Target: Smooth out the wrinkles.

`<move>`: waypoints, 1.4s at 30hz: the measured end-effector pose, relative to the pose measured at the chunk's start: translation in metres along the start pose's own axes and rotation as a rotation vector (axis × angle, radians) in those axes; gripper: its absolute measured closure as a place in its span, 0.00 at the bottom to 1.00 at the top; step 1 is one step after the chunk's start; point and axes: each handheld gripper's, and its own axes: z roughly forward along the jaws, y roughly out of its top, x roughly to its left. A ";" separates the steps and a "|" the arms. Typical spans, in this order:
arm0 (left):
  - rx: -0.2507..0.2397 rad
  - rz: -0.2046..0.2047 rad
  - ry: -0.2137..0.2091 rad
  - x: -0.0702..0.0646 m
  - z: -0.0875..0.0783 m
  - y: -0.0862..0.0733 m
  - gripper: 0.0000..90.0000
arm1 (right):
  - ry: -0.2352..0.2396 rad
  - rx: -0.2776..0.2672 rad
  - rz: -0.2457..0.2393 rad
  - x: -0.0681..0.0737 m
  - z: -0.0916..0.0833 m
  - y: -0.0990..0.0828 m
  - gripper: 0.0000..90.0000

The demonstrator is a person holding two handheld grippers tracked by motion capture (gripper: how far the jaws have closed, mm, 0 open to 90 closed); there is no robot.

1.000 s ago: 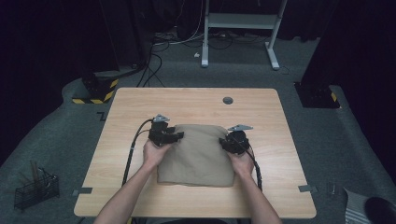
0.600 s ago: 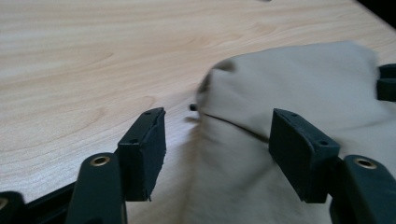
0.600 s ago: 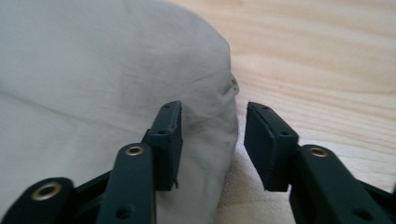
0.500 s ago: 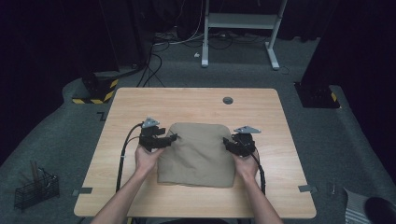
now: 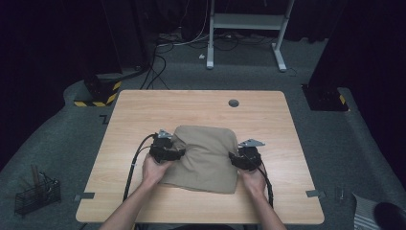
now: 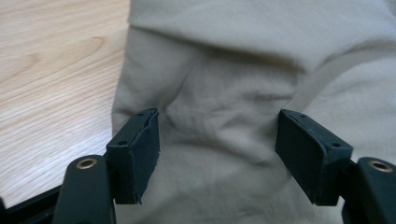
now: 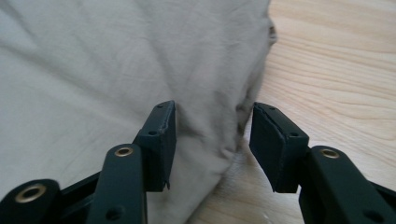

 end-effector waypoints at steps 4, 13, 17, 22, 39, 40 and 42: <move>-0.046 0.003 0.009 -0.004 -0.020 -0.004 0.34 | 0.017 -0.060 0.008 0.004 -0.016 -0.001 0.55; 0.009 0.077 -0.016 -0.029 -0.014 -0.020 0.35 | 0.058 -0.027 -0.057 0.025 -0.023 -0.021 0.54; 0.010 0.063 0.019 -0.033 0.001 -0.017 0.35 | 0.033 -0.014 -0.051 0.022 -0.013 -0.018 0.55; 0.004 0.046 0.037 -0.032 0.013 -0.009 0.35 | -0.013 -0.005 -0.051 0.014 0.001 -0.007 0.54; -0.118 0.008 0.039 -0.024 -0.029 -0.005 0.33 | 0.045 -0.099 0.041 -0.005 -0.027 0.002 0.46; -0.121 0.012 0.043 -0.024 -0.033 -0.006 0.33 | 0.049 -0.104 0.040 -0.006 -0.030 0.001 0.46; -0.125 0.013 0.045 -0.022 -0.039 -0.009 0.33 | 0.052 -0.110 0.043 -0.006 -0.034 -0.002 0.44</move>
